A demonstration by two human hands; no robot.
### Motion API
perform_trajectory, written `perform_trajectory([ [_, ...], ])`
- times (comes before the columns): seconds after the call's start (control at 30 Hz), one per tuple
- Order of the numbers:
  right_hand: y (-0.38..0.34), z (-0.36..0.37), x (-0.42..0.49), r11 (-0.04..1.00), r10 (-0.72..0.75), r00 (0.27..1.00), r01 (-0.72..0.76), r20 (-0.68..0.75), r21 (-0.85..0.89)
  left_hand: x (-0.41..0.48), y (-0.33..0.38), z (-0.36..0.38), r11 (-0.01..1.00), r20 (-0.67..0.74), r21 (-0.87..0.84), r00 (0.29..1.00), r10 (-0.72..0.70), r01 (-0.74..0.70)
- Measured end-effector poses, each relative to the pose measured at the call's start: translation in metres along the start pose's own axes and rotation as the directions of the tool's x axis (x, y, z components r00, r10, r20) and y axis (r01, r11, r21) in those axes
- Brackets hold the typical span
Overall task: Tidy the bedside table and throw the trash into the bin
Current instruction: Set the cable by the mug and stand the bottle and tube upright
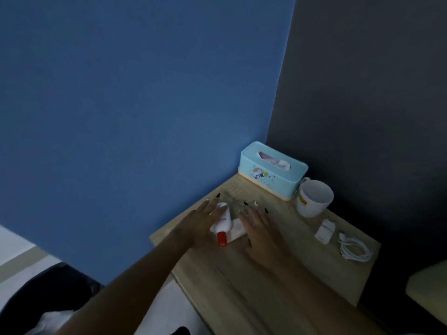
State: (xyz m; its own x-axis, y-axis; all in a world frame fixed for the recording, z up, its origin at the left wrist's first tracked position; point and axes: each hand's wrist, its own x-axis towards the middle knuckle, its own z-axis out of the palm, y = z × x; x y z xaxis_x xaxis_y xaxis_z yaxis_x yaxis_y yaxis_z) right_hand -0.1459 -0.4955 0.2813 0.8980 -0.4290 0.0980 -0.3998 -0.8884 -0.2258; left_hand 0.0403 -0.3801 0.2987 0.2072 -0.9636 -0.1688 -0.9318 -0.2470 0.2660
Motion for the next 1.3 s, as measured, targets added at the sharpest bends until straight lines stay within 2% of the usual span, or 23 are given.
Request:
perform_trajectory([
  [0.03, 0.002, 0.004, 0.004, 1.0, 0.0, 0.999, -0.001, 0.033, 0.013, 0.006, -0.005, 0.006, 0.999, 0.007, -0.036, 1.0, 0.025, -0.025],
  [0.1, 0.006, 0.01, 0.011, 1.0, -0.008, 1.0, 0.008, 0.01, 0.014, 0.014, -0.013, 0.018, 0.994, -0.006, -0.086, 0.998, 0.07, -0.07],
  [0.27, 0.015, 0.024, 0.024, 0.996, -0.01, 0.999, 0.006, -0.044, -0.086, 0.023, -0.02, 0.036, 0.977, -0.18, -0.12, 0.972, 0.154, -0.177],
  [0.33, 0.022, 0.023, 0.025, 1.0, 0.013, 0.997, -0.013, -0.072, -0.003, 0.021, -0.02, 0.039, 0.946, -0.26, -0.268, 0.959, 0.113, -0.184],
  [0.4, 0.027, 0.019, 0.024, 0.982, 0.098, 0.988, -0.076, -0.116, 0.175, 0.021, -0.021, 0.033, 0.891, -0.303, -0.431, 0.953, 0.01, -0.146],
  [0.53, 0.033, 0.003, 0.03, 0.829, 0.365, 0.904, -0.207, -0.222, 0.52, 0.038, -0.023, 0.014, 0.824, -0.305, -0.562, 0.944, -0.13, -0.068],
  [0.63, 0.043, -0.004, 0.043, 0.614, 0.58, 0.802, -0.314, -0.144, 0.724, 0.062, -0.021, 0.007, 0.755, -0.289, -0.656, 0.925, -0.249, -0.002],
  [0.73, 0.049, -0.005, 0.052, 0.437, 0.683, 0.725, -0.311, -0.087, 0.844, 0.088, -0.019, 0.003, 0.686, -0.231, -0.728, 0.937, -0.264, 0.014],
  [0.83, 0.055, 0.001, 0.059, 0.355, 0.722, 0.689, -0.285, -0.068, 0.89, 0.113, -0.017, -0.004, 0.654, -0.195, -0.756, 0.948, -0.253, 0.02],
  [0.93, 0.06, 0.006, 0.065, 0.324, 0.719, 0.694, -0.276, -0.046, 0.905, 0.134, -0.014, -0.009, 0.642, -0.197, -0.767, 0.958, -0.21, -0.017],
  [1.13, 0.066, 0.013, 0.067, 0.33, 0.71, 0.697, -0.205, -0.099, 0.922, 0.16, -0.015, -0.01, 0.707, -0.19, -0.707, 0.964, -0.184, -0.004],
  [1.23, 0.065, 0.019, 0.063, 0.373, 0.691, 0.712, -0.197, -0.129, 0.906, 0.159, -0.016, -0.007, 0.656, -0.175, -0.754, 0.96, -0.221, 0.014],
  [1.3, 0.062, 0.022, 0.059, 0.424, 0.674, 0.722, -0.202, -0.158, 0.883, 0.153, -0.016, 0.0, 0.572, -0.198, -0.82, 0.947, -0.253, -0.018],
])
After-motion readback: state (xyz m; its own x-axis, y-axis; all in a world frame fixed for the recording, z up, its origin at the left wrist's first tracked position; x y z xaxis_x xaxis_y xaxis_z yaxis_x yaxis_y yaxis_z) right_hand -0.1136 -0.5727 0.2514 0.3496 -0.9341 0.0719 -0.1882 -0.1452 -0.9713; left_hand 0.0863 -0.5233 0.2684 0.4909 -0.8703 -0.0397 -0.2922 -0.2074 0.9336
